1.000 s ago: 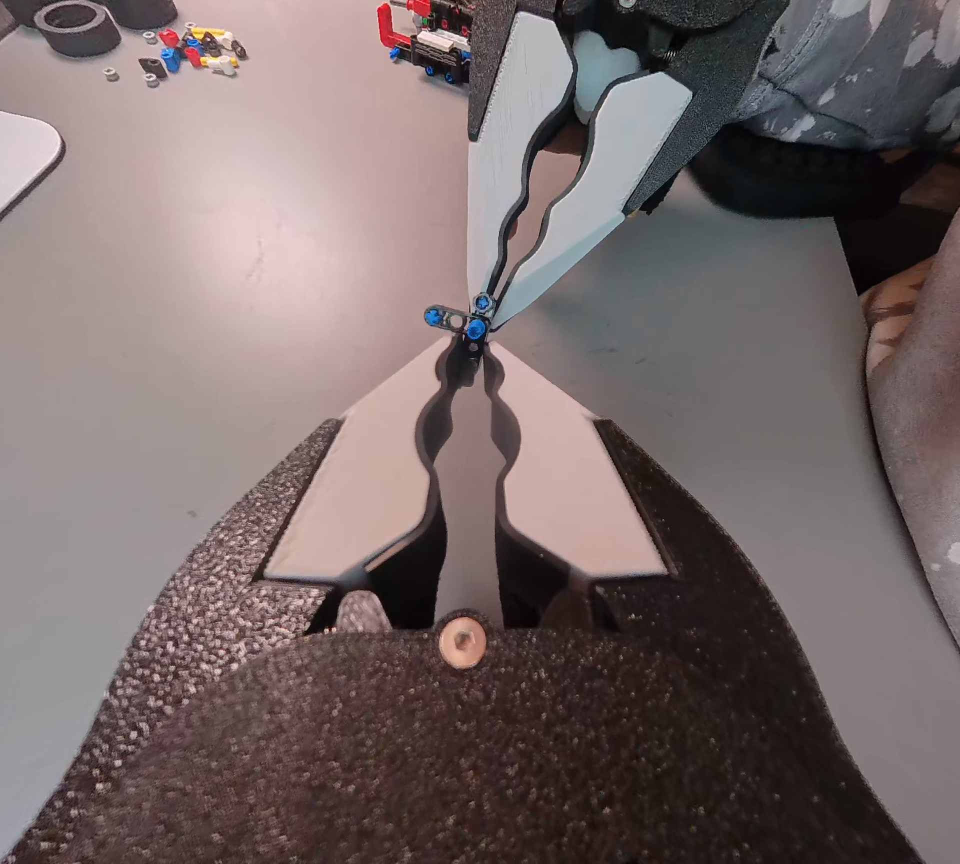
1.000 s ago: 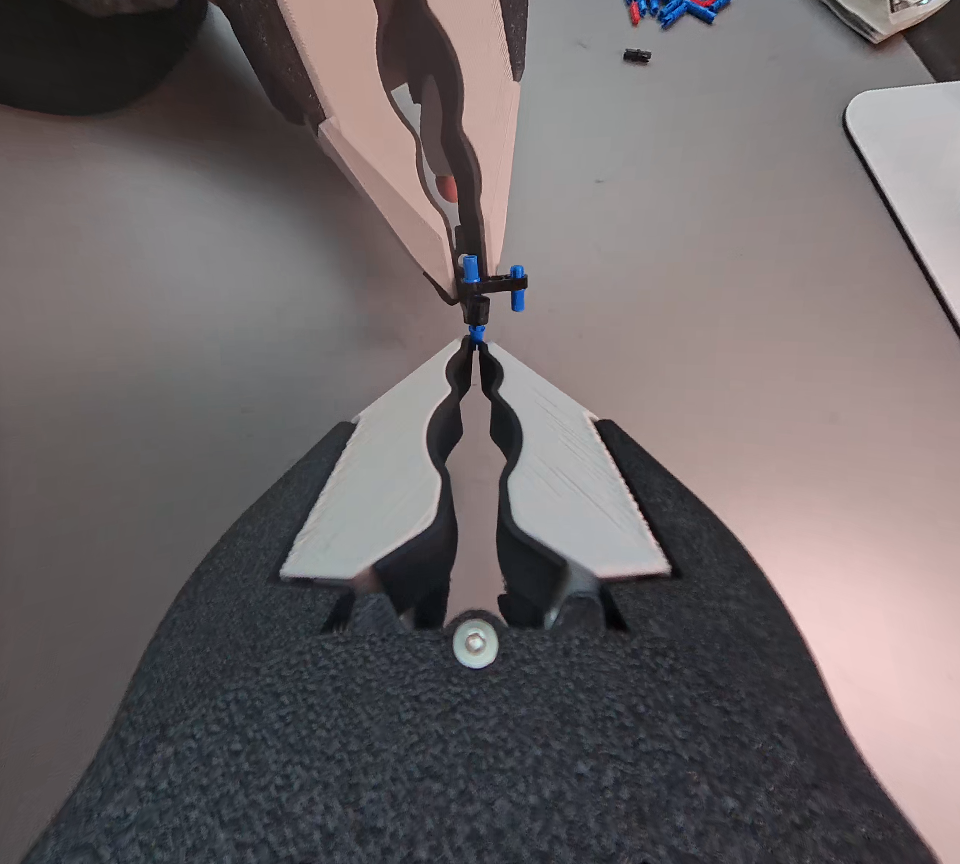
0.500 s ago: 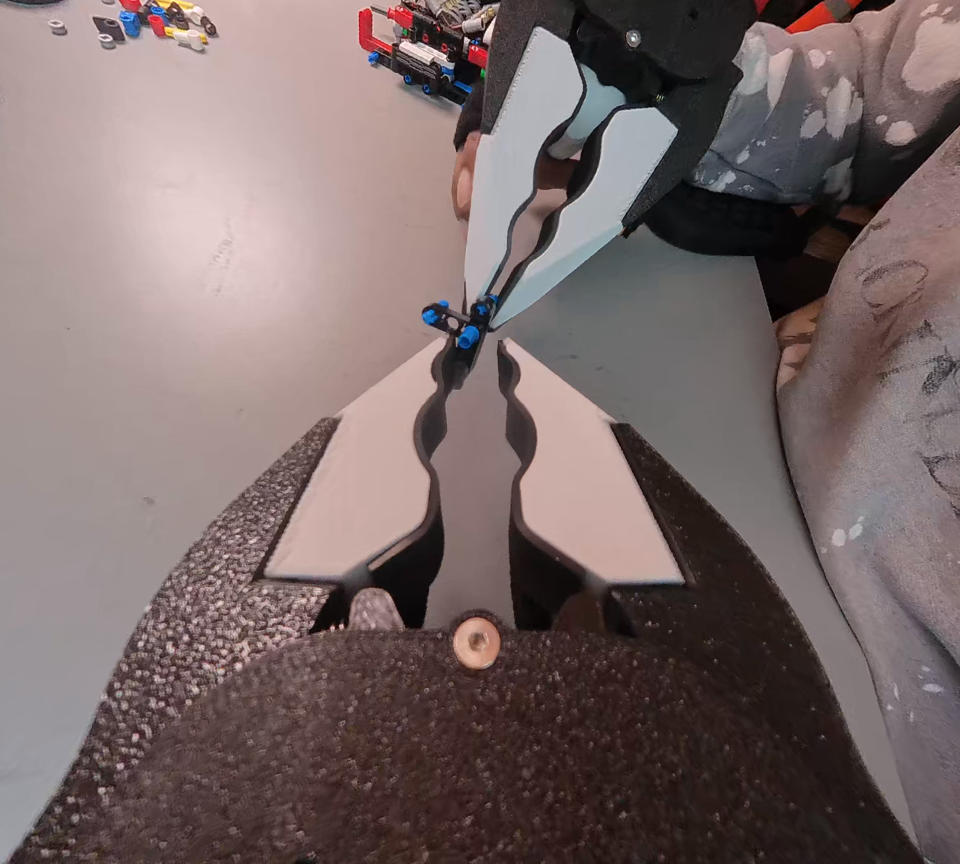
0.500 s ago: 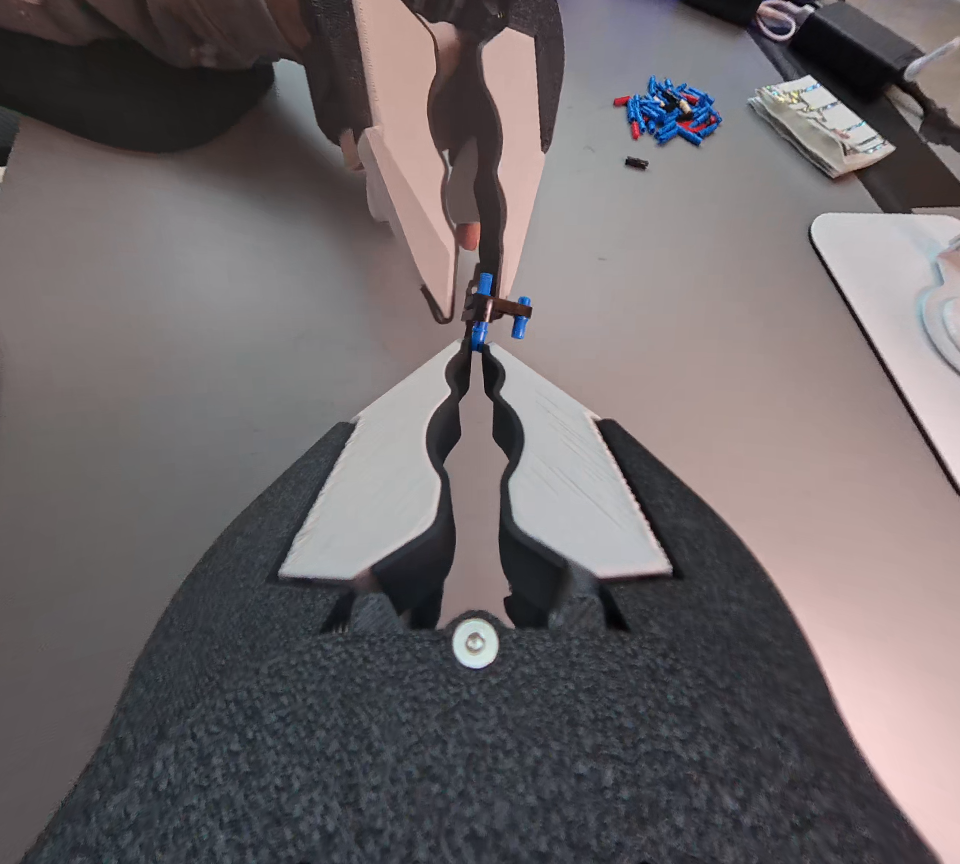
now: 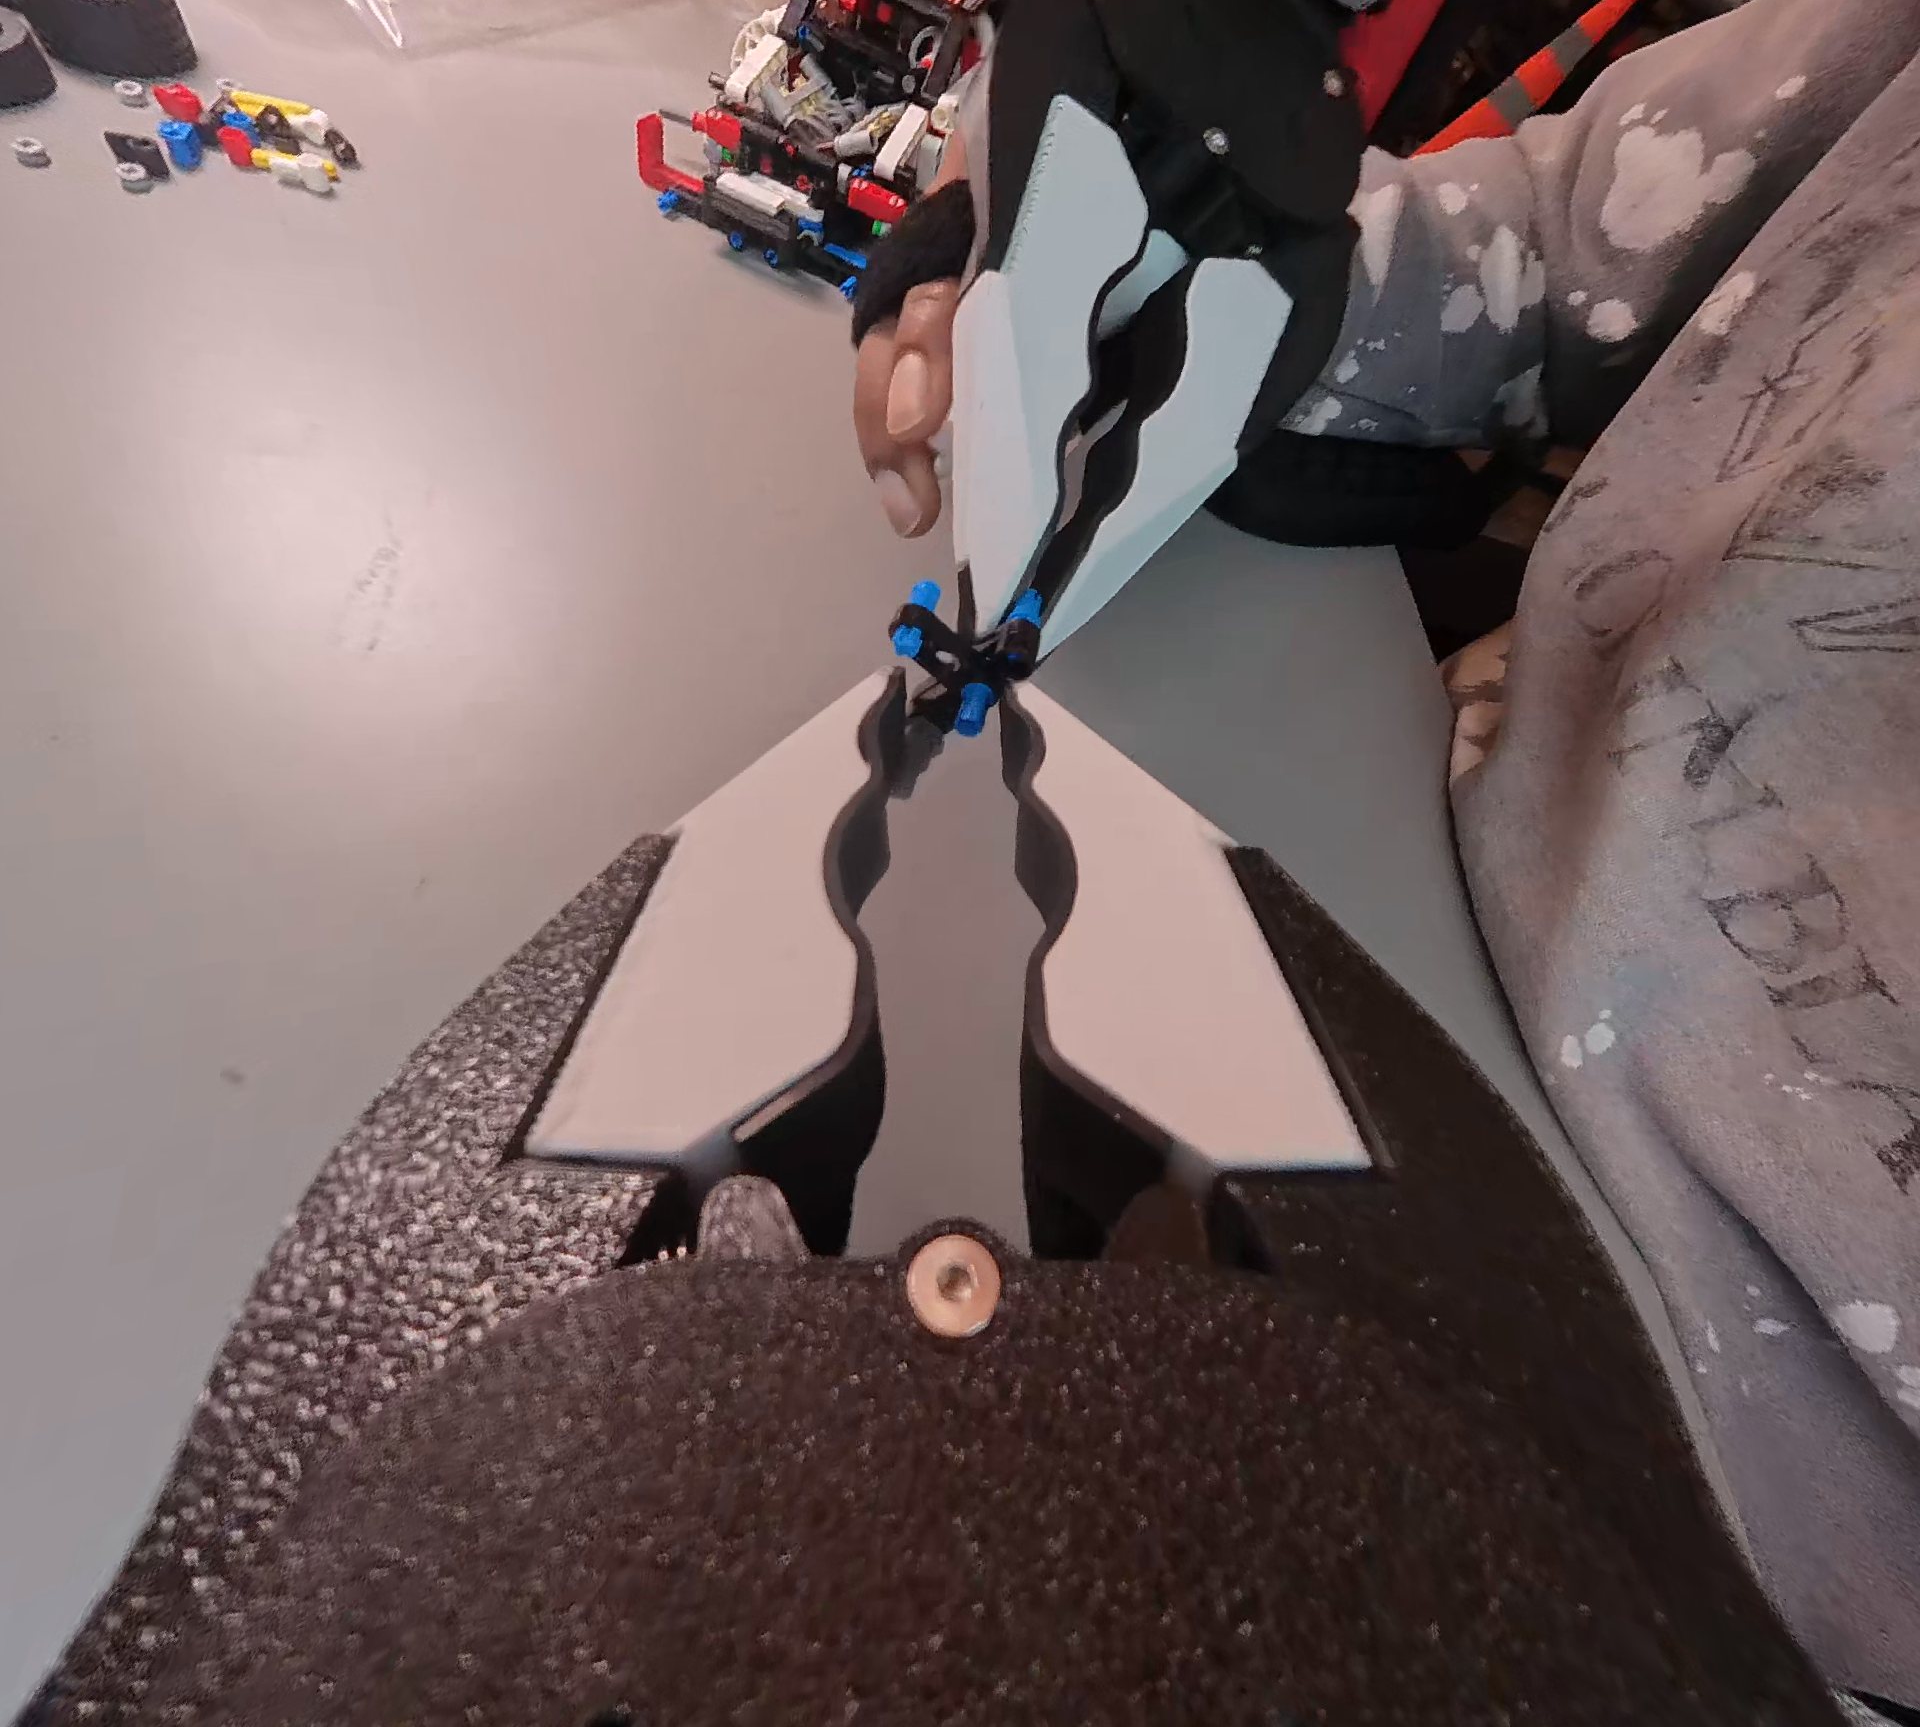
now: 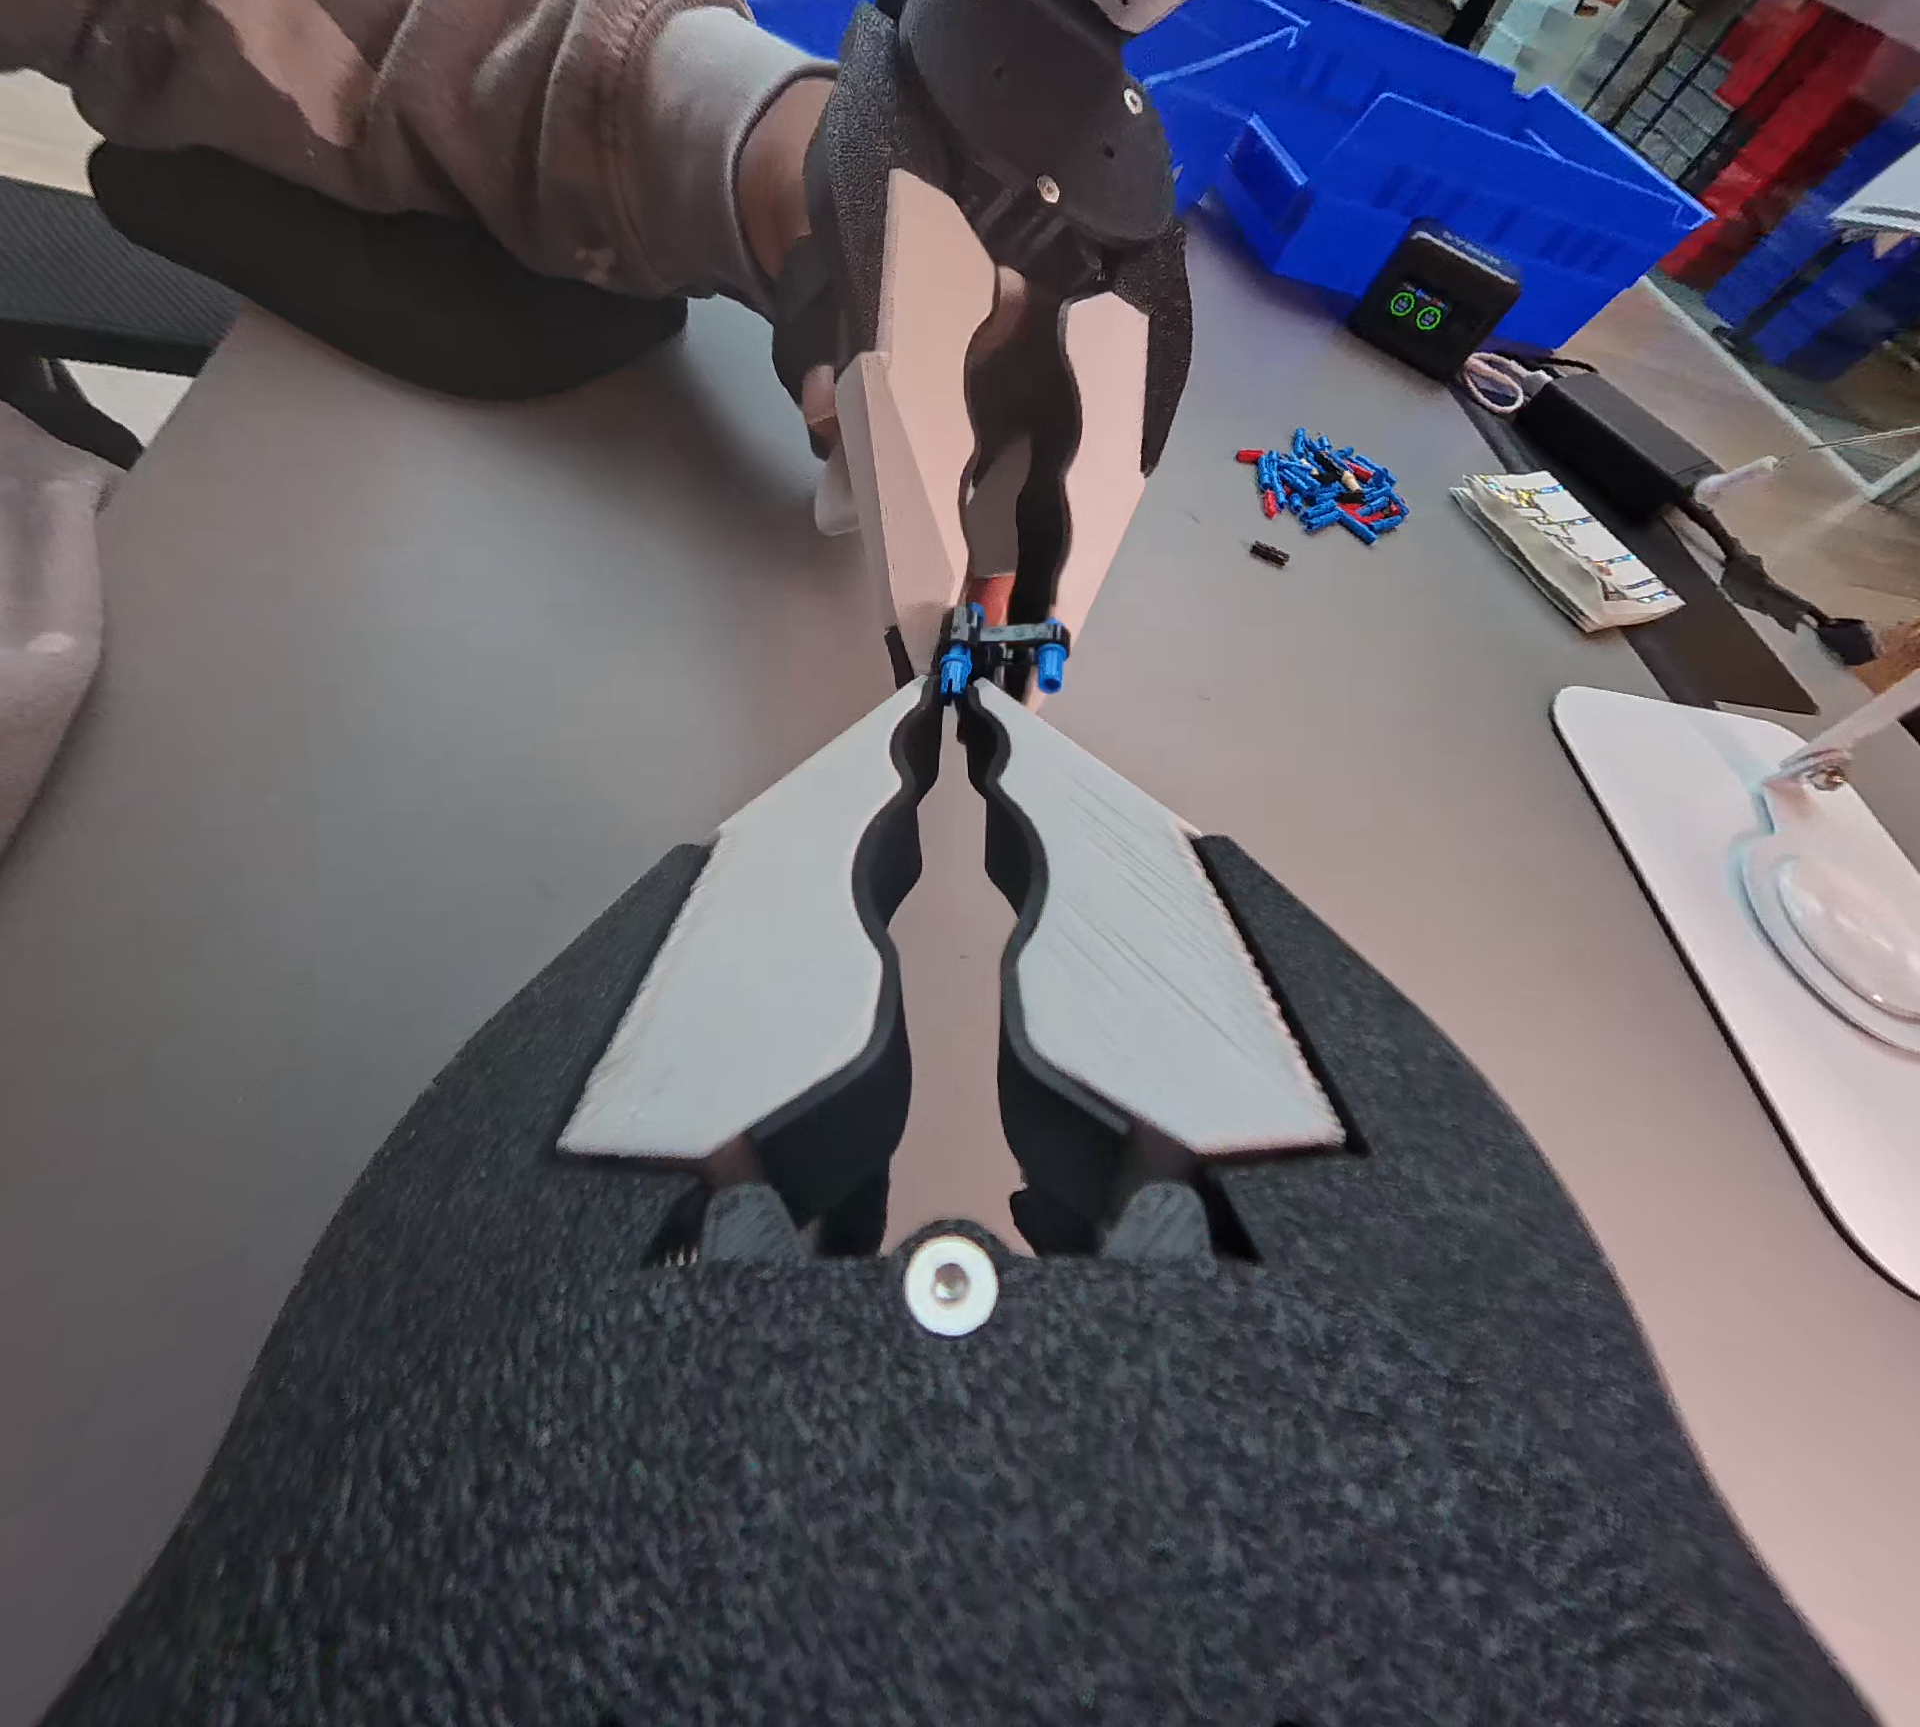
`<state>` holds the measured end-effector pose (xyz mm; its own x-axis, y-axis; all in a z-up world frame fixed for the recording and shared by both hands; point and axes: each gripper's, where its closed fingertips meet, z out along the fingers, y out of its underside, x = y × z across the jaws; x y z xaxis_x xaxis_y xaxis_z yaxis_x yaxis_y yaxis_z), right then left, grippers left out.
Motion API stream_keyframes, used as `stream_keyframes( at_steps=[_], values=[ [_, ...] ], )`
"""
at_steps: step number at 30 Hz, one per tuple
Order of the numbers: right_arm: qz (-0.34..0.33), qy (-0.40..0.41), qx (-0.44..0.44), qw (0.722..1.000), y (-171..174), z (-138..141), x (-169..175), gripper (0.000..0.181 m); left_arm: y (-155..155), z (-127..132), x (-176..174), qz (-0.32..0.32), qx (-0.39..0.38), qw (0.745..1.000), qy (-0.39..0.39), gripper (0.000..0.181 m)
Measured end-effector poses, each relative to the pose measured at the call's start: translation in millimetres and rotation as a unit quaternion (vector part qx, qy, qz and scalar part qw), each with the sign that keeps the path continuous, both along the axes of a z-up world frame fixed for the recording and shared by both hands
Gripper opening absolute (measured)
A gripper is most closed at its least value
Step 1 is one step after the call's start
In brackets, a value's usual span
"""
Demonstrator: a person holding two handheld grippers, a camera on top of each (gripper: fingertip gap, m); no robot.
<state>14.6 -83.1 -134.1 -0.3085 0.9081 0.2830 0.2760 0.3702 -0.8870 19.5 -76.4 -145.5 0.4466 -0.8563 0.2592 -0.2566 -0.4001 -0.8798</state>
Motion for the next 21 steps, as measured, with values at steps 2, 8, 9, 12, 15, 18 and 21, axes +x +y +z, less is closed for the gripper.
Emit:
stream_keyframes(
  at_steps=[2, 8, 9, 12, 15, 18, 21],
  values=[
    [0.007, 0.008, -0.026, 1.0, -0.7, 4.1, 1.5, 0.004, -2.9, 5.5, 2.9, -0.009, 0.012, 1.0, -0.011, 0.013],
    [0.015, 0.016, -0.042, 0.999, -3.1, 7.0, 2.7, 0.009, -6.6, 7.4, 4.5, -0.019, 0.02, 1.0, -0.002, 0.011],
    [0.016, 0.015, -0.042, 0.999, -3.9, 7.3, 2.8, 0.011, -6.9, 6.0, 4.5, -0.019, 0.019, 1.0, 0.002, 0.011],
    [0.016, 0.016, -0.043, 0.999, -4.0, 9.2, 3.5, 0.006, -7.0, 3.6, 4.4, -0.018, 0.015, 1.0, 0.006, 0.01],
    [0.012, 0.016, -0.039, 0.999, -2.0, 12.4, 4.4, 0.005, -5.5, 6.9, 4.1, -0.014, 0.021, 1.0, -0.001, 0.009],
    [0.007, 0.011, -0.042, 0.999, 4.0, 14.1, 6.8, 0.004, -3.5, 14.3, 2.3, -0.007, 0.033, 0.999, -0.006, 0.007],
    [0.014, 0.001, -0.048, 0.999, 3.6, 10.0, 7.7, 0.004, -4.6, 13.3, 1.7, -0.009, 0.039, 0.999, 0.004, 0.006]
  ],
)
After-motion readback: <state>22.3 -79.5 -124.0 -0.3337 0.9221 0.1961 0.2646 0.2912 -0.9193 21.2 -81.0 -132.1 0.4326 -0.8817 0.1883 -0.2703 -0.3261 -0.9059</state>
